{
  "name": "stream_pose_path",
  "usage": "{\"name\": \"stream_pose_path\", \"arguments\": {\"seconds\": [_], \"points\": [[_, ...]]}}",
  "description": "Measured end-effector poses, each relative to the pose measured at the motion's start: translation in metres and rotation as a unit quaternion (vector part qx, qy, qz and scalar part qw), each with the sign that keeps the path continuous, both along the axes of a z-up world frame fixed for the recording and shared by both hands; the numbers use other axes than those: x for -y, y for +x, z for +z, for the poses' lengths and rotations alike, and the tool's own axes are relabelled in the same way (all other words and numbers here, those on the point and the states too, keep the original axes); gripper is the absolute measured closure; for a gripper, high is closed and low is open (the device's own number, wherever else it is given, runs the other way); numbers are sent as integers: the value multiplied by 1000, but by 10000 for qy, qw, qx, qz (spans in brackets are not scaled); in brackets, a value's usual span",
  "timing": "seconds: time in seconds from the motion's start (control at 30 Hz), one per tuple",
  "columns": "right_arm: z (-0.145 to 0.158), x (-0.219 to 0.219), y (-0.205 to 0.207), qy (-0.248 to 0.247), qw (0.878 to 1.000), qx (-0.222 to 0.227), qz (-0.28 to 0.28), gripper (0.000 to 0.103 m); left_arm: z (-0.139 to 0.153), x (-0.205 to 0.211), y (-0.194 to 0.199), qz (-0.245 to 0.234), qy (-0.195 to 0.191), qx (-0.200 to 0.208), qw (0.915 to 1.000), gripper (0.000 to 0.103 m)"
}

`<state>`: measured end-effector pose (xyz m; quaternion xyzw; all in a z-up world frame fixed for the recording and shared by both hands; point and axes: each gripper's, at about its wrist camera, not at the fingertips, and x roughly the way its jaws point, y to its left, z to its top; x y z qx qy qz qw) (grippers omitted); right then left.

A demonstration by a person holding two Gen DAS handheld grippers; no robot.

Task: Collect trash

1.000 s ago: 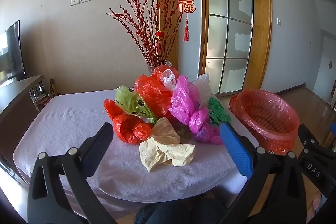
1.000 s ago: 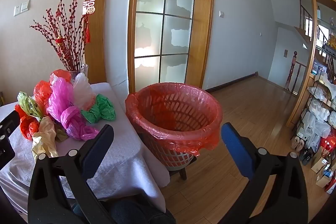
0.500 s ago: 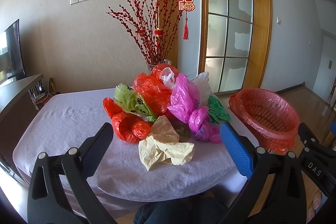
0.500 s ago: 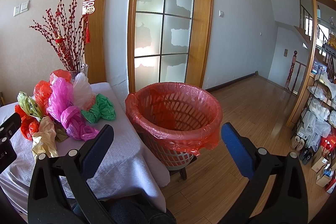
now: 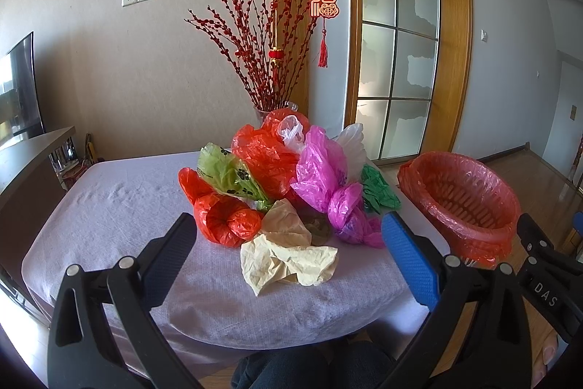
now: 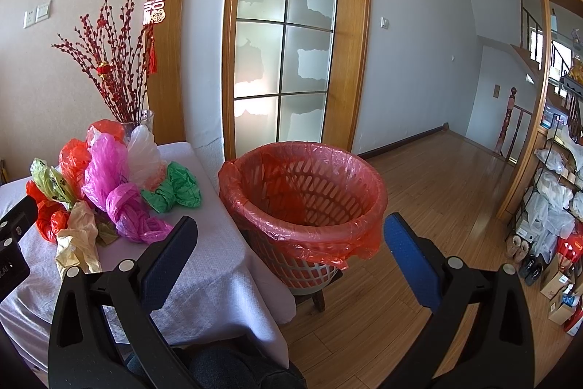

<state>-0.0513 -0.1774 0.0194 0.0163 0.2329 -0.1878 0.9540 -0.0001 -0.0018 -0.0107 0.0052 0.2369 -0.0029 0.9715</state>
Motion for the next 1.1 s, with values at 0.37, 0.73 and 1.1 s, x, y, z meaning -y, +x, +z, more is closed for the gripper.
{"name": "stream_pose_path", "arguments": {"seconds": [0.37,0.73,1.1], "points": [[0,0,-1,4,10000,-6,1,2,-1,0,0,-5,-5,-13,10000,4],[2,1,-1,9,10000,-10,5,2,-2,0,0,-6,-7,-24,10000,4],[-5,-5,1,21,10000,-20,44,2,-4,2,-2,-13,1,-41,10000,4]]}}
